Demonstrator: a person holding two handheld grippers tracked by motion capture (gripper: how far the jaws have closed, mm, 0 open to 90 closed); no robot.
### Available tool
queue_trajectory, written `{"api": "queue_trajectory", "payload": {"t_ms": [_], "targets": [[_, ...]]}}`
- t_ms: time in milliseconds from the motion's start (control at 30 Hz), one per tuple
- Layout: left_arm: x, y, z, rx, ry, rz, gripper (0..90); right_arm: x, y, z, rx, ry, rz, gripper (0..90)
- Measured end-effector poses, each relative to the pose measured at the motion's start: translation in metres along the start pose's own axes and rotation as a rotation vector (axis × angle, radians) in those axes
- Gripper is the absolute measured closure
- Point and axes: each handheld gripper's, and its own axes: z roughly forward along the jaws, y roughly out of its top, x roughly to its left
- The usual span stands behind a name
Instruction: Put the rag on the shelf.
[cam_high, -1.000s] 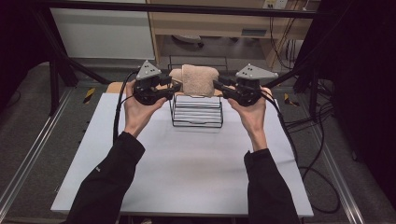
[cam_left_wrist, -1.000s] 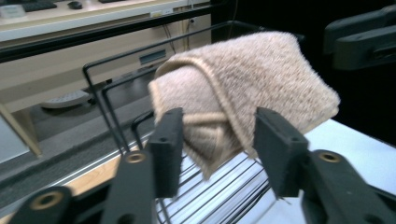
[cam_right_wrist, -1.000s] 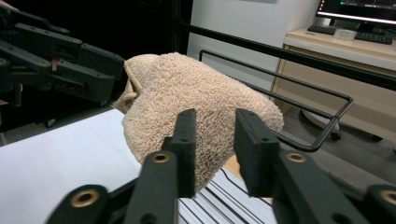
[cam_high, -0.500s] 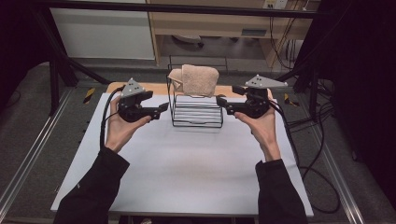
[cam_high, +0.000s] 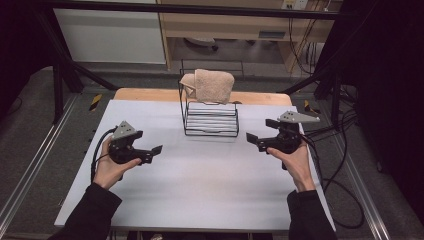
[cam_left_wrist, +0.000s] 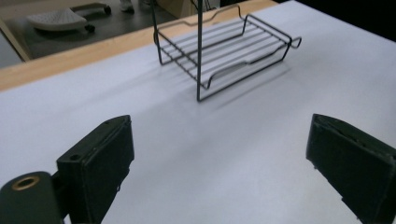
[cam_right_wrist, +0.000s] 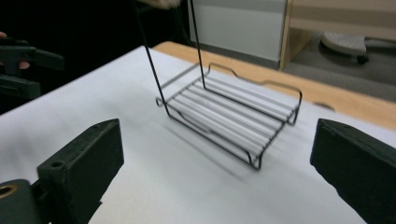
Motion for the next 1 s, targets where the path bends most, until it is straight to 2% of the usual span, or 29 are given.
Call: {"api": "queue_trajectory", "payload": {"t_ms": [100,300,533,667,767,833,1000], "targets": [[0.001,-0.016,-0.002,0.010,-0.006,-0.010,6.5,-0.005,-0.018,-0.005,0.009,0.003,0.017,1.7],[0.008,-0.046,-0.008,0.037,0.008,-0.035,6.4,-0.014,-0.054,-0.014,0.046,-0.001,0.039,0.6],[0.014,-0.066,-0.011,0.070,0.000,-0.040,6.7,-0.026,-0.095,-0.025,0.088,-0.007,0.070,0.5],[0.015,-0.074,-0.013,0.070,-0.010,-0.051,6.8,-0.030,-0.109,-0.029,0.117,-0.007,0.076,0.6],[0.015,-0.078,-0.013,0.085,-0.010,-0.044,6.7,-0.031,-0.120,-0.032,0.134,-0.008,0.085,0.6],[0.014,-0.081,-0.014,0.088,-0.017,-0.048,6.7,-0.032,-0.124,-0.033,0.144,-0.012,0.088,0.6],[0.013,-0.084,-0.014,0.106,-0.005,-0.026,6.6,-0.030,-0.124,-0.032,0.148,-0.008,0.090,0.6]]}}
